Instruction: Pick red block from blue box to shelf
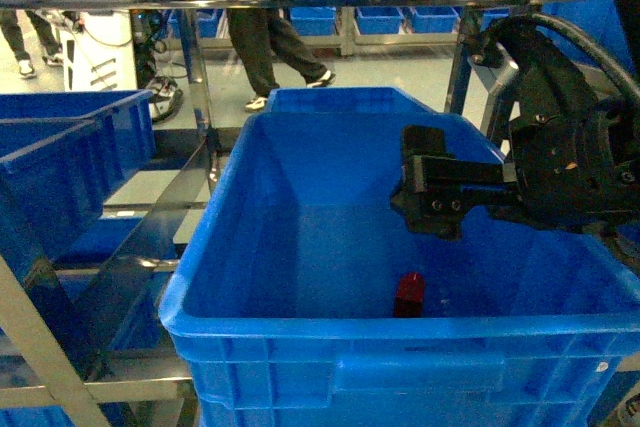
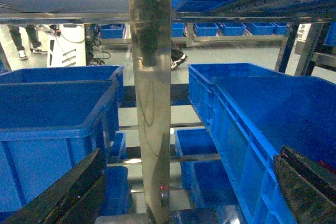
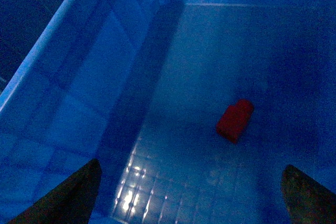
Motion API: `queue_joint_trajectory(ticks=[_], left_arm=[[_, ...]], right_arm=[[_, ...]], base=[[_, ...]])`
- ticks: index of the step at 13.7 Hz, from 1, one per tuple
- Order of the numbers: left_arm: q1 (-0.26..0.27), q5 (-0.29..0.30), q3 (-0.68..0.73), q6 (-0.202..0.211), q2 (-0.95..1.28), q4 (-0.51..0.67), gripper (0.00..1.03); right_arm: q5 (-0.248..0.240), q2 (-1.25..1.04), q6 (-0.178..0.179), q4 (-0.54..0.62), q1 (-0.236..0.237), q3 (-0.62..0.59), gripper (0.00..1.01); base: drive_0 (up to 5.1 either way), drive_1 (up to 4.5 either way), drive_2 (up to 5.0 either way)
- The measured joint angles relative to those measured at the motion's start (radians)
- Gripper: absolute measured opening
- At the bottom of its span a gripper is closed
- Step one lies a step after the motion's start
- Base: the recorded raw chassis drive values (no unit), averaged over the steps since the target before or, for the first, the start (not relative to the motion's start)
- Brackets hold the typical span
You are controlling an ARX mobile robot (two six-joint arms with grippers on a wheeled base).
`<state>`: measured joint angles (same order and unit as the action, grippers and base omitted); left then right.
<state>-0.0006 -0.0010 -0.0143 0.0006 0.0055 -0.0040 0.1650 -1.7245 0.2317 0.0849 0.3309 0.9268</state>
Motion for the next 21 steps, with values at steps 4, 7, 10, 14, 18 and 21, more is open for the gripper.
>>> queue_joint_trajectory(ticks=[4,7,10,14,18,21], left_arm=[[0.0,0.0,0.0,0.0,0.0,0.0,0.98],[0.0,0.0,0.0,0.0,0.0,0.0,0.98],[0.0,0.0,0.0,0.0,0.0,0.0,0.98],[0.0,0.0,0.0,0.0,0.0,0.0,0.98],[0.0,0.0,0.0,0.0,0.0,0.0,0.98],[0.0,0.0,0.0,0.0,0.0,0.0,0.98]], right_arm=[[0.091,0.078,0.063,-0.177,-0.036,0.006,0.98],[0.095,0.207,0.064,-0.176,-0.036,-0.035,0.98],[0.1,0.32,0.092,-0.216,-0.037,-0.095,0.98],[0.045,0.469,0.115,-0.204,-0.037,-0.203,0.98],[-0.19,0.73,-0.048,-0.114,-0.027,-0.304,0.98],[-0.32,0.872,-0.154,-0.091,0.005,-0.352,0.98]], base=[[0.0,0.0,0.0],[0.0,0.0,0.0],[0.0,0.0,0.0],[0.0,0.0,0.0],[0.0,0.0,0.0],[0.0,0.0,0.0]])
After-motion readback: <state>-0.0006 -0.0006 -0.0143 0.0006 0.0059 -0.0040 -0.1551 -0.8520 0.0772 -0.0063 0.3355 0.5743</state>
